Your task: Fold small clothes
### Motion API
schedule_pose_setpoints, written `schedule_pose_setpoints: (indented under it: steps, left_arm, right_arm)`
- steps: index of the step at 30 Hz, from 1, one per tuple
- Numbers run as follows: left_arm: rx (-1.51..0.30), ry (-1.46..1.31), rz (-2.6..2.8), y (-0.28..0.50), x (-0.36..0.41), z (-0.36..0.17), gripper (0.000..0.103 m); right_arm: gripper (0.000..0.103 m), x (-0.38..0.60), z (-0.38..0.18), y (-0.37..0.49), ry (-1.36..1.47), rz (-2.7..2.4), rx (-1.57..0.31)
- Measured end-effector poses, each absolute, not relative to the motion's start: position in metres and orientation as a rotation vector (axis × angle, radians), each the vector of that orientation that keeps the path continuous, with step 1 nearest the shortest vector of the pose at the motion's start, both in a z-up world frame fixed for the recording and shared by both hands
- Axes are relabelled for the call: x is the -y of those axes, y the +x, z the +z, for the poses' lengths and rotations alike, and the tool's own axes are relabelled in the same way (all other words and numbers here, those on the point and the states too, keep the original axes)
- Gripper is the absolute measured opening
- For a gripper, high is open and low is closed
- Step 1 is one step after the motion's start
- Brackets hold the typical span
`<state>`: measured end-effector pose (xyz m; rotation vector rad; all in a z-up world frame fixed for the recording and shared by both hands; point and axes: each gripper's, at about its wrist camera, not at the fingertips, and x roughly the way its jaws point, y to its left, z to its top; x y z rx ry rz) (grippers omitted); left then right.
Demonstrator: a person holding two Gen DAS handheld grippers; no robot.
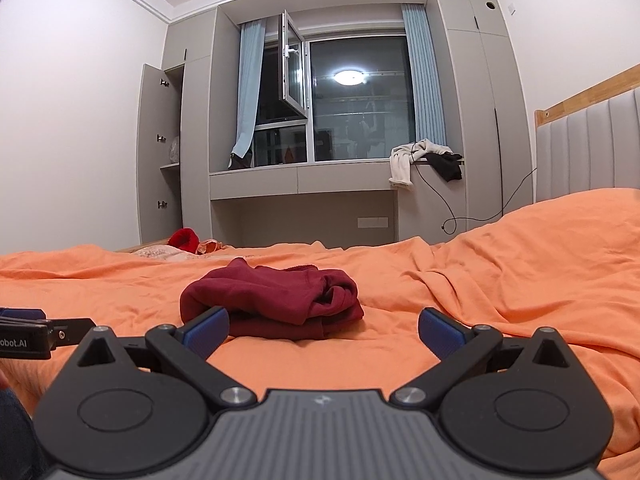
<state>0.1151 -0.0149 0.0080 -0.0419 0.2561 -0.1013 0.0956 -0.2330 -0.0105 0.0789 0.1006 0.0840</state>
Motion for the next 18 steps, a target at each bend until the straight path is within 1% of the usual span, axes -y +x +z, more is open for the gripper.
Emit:
schedule_pose_setpoints:
  steps: [18]
  left_arm:
    - [-0.257, -0.041, -0.101, 0.1152, 0.0147, 0.0078, 0.102]
  right_arm:
    - [0.103, 0.2335, -0.0141, 0.0993, 0.08, 0.084, -0.107]
